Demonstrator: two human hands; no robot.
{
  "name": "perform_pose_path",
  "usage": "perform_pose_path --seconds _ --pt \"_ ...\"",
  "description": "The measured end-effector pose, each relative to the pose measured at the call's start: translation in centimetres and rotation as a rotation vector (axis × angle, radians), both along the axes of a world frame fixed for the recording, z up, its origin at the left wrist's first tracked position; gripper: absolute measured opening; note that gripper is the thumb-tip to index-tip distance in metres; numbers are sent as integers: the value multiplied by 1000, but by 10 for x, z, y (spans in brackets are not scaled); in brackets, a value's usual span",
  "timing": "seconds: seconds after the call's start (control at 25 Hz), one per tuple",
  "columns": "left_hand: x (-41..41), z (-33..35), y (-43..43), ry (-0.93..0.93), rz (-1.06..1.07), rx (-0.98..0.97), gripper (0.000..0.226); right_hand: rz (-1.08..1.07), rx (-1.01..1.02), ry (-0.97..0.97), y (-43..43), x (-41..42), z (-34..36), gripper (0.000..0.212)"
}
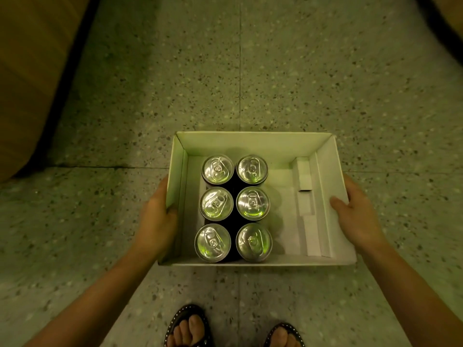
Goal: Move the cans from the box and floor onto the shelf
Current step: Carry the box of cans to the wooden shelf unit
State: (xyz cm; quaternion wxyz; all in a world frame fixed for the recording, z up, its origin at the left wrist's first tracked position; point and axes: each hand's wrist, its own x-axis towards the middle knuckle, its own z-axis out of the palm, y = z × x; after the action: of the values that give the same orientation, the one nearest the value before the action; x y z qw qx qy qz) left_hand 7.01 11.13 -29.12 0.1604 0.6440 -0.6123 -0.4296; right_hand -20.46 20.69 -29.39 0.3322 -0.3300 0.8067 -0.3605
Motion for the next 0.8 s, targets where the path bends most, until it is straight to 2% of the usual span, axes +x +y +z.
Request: perform_pose_path --seconds 0.12,0.24,0.4,0.6,0.8 --pt "-11 54 -32 6 5 -57 59 -21 -34 -16 -26 -13 55 50" --pt "-20 150 -59 0 -21 -85 59 -9 -64 -5 -47 -25 153 48" --pt "-27 312 -81 20 -50 -85 60 2 -73 43 -64 -36 323 48" --pt "-26 518 -97 111 -63 -153 74 47 -93 99 -76 -44 540 49" --pt "-25 708 -100 148 -83 -177 74 90 -112 146 -77 -44 727 53"
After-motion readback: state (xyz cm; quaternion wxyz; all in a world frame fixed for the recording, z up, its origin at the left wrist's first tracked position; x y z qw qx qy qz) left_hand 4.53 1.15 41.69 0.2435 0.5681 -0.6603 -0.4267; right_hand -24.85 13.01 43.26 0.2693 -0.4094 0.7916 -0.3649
